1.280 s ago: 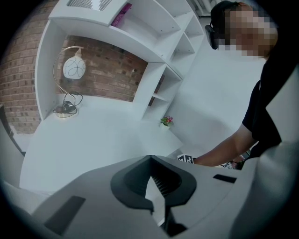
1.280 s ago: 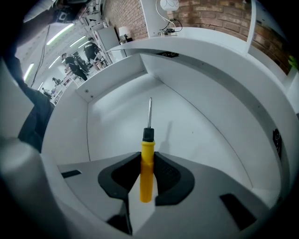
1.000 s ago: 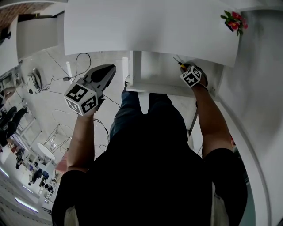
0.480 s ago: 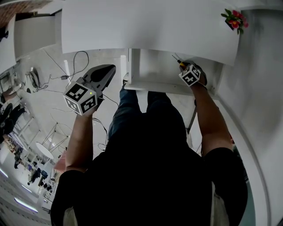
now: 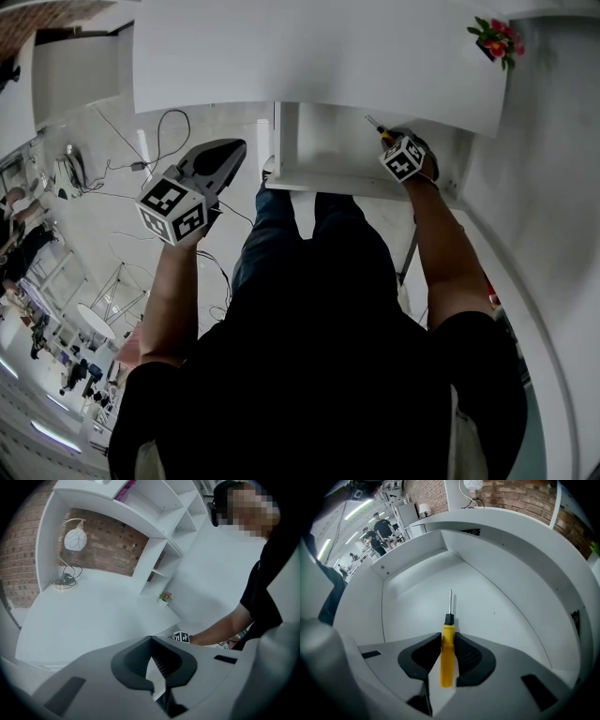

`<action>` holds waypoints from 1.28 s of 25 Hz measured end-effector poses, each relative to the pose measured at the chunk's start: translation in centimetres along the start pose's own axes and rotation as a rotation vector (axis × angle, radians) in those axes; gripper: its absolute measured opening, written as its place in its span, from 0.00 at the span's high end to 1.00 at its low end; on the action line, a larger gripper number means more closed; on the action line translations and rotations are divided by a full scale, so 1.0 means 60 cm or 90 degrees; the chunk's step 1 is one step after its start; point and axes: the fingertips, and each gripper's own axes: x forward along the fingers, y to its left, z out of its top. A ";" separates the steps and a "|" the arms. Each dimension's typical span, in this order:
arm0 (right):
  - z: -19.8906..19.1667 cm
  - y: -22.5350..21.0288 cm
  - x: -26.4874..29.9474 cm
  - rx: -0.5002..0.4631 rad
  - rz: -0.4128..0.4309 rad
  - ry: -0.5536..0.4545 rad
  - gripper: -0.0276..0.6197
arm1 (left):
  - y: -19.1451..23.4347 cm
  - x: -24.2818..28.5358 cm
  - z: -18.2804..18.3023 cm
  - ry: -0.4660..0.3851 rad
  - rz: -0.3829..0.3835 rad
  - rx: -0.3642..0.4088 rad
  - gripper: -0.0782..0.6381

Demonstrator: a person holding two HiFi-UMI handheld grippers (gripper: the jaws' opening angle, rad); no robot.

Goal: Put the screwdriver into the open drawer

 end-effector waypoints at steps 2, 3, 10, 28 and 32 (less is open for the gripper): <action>0.000 0.002 0.001 0.000 -0.001 0.000 0.80 | -0.002 0.000 -0.002 -0.001 0.000 0.001 0.87; 0.000 0.003 0.001 0.001 -0.001 0.000 0.80 | -0.003 -0.002 -0.003 -0.002 0.000 0.001 0.87; -0.005 0.001 0.001 0.009 -0.001 0.003 0.79 | -0.014 0.000 -0.007 -0.003 -0.005 0.000 0.87; -0.012 0.000 -0.023 0.033 -0.023 -0.008 0.78 | -0.042 -0.011 -0.006 -0.007 -0.023 0.009 0.87; 0.004 0.003 -0.042 0.035 -0.033 -0.023 0.78 | -0.048 -0.020 0.002 -0.013 -0.027 0.018 0.87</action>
